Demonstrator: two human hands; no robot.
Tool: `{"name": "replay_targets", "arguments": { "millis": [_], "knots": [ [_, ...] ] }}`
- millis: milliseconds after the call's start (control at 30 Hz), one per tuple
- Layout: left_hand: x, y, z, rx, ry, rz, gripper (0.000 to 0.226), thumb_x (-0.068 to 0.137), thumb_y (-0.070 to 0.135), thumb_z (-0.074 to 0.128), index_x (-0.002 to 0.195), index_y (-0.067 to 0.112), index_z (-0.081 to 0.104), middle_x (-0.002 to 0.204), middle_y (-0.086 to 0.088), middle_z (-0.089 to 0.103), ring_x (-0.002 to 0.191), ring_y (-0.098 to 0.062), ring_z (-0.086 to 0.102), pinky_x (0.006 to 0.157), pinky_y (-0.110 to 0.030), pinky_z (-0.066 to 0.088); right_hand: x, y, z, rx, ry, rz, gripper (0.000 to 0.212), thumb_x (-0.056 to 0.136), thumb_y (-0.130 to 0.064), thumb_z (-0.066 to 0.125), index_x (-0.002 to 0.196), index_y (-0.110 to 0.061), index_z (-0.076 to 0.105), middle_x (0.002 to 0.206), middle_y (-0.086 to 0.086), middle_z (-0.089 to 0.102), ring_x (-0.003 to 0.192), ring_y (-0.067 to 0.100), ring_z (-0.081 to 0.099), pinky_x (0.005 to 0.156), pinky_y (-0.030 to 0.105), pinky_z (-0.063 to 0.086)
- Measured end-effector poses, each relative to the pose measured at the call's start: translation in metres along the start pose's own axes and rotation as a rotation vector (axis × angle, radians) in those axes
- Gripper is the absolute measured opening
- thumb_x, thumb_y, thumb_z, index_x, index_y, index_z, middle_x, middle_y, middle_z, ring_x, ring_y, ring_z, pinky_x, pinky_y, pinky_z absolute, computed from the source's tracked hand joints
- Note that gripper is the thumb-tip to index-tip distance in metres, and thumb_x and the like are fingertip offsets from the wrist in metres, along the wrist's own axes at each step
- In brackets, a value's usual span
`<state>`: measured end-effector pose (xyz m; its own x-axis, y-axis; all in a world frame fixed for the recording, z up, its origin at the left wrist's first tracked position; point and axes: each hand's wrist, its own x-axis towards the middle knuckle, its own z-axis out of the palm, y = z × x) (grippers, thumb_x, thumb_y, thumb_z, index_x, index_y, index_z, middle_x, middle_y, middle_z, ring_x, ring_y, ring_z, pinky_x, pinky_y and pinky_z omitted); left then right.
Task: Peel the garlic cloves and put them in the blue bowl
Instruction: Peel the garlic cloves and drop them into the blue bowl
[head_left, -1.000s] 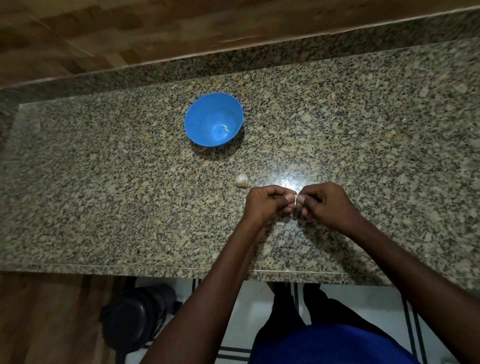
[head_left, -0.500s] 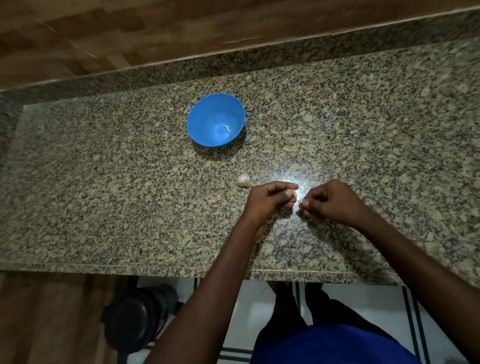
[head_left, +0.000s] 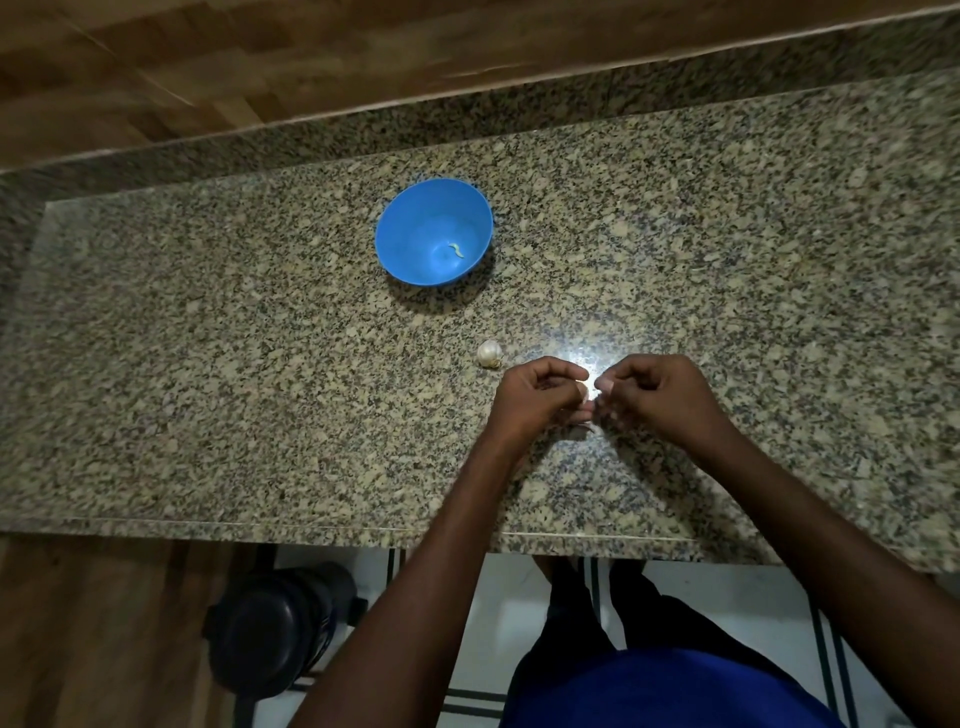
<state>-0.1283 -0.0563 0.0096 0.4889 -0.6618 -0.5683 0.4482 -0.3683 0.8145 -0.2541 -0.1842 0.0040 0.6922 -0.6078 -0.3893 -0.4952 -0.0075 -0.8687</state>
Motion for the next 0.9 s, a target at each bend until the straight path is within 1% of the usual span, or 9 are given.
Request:
{"name": "replay_targets", "arguments": {
  "millis": [67,100,167,233,367,467,667,800,900],
  "knots": [
    [0.0,0.0,0.002,0.054,0.012,0.059,0.013,0.088,0.001,0.072,0.1,0.002,0.071,0.082,-0.016,0.071,0.07,-0.023,0.067,0.069,-0.033,0.061,-0.004,-0.006,0.001,0.241,-0.045,0.078,0.009,0.089,-0.007,0.074,0.091,0.002,0.072,0.073,0.017,0.074,0.058,0.021,0.067,0.058,0.03,0.056],
    [0.0,-0.001,0.002,0.064,0.022,0.082,0.014,0.087,0.002,0.074,0.1,0.002,0.072,0.084,-0.016,0.072,0.071,-0.023,0.068,0.07,-0.033,0.06,-0.005,-0.007,0.002,0.3,-0.06,0.109,0.013,0.088,-0.006,0.074,0.093,0.005,0.071,0.076,0.02,0.074,0.061,0.023,0.067,0.059,0.03,0.058],
    [-0.001,-0.002,0.002,0.061,0.043,0.129,0.013,0.087,0.001,0.074,0.101,0.001,0.072,0.085,-0.016,0.073,0.074,-0.025,0.069,0.071,-0.033,0.061,-0.004,-0.008,0.003,0.37,-0.067,0.146,0.016,0.086,-0.005,0.075,0.095,0.007,0.07,0.078,0.02,0.075,0.063,0.023,0.068,0.059,0.026,0.058],
    [-0.003,-0.005,0.002,0.069,0.049,0.179,0.012,0.088,0.0,0.073,0.1,0.0,0.073,0.087,-0.017,0.075,0.075,-0.025,0.072,0.075,-0.037,0.062,-0.003,-0.007,0.003,0.422,-0.055,0.166,0.013,0.085,-0.003,0.075,0.092,0.007,0.07,0.073,0.015,0.074,0.061,0.021,0.067,0.058,0.024,0.057],
    [-0.006,-0.005,0.003,0.16,0.048,0.239,0.012,0.085,0.002,0.076,0.097,0.005,0.076,0.085,-0.01,0.078,0.079,-0.022,0.075,0.078,-0.038,0.063,-0.002,-0.004,0.005,0.459,-0.017,0.179,0.011,0.085,-0.002,0.075,0.088,0.008,0.07,0.079,0.023,0.073,0.065,0.025,0.066,0.058,0.025,0.057],
    [-0.004,-0.003,0.003,0.225,0.078,0.265,0.011,0.084,0.002,0.077,0.093,0.008,0.076,0.082,-0.007,0.077,0.077,-0.024,0.075,0.074,-0.04,0.064,-0.002,-0.003,0.009,0.51,-0.022,0.166,0.01,0.086,0.003,0.072,0.09,0.011,0.068,0.077,0.019,0.074,0.062,0.021,0.067,0.058,0.022,0.056],
    [0.0,-0.005,0.003,0.071,0.112,0.183,0.013,0.087,0.0,0.073,0.1,0.0,0.074,0.084,-0.019,0.076,0.074,-0.027,0.073,0.076,-0.039,0.062,-0.001,-0.003,0.007,0.514,-0.036,0.141,0.018,0.087,0.0,0.072,0.098,0.013,0.067,0.078,0.023,0.07,0.063,0.023,0.065,0.06,0.025,0.057],
    [0.003,-0.008,0.0,-0.026,0.097,0.147,0.011,0.092,0.001,0.069,0.101,0.003,0.074,0.08,-0.015,0.074,0.072,-0.022,0.07,0.072,-0.033,0.061,0.0,-0.002,0.005,0.479,-0.027,0.153,0.015,0.087,-0.001,0.073,0.094,0.011,0.068,0.077,0.022,0.071,0.065,0.026,0.066,0.059,0.026,0.056],
    [0.009,-0.011,0.0,-0.001,0.138,0.122,0.01,0.095,0.007,0.068,0.102,0.006,0.074,0.08,-0.016,0.074,0.071,-0.023,0.068,0.066,-0.034,0.059,-0.001,-0.001,0.005,0.346,0.003,0.132,0.01,0.089,-0.002,0.071,0.09,0.007,0.068,0.077,0.025,0.072,0.064,0.03,0.067,0.059,0.033,0.057]
  ]
}}
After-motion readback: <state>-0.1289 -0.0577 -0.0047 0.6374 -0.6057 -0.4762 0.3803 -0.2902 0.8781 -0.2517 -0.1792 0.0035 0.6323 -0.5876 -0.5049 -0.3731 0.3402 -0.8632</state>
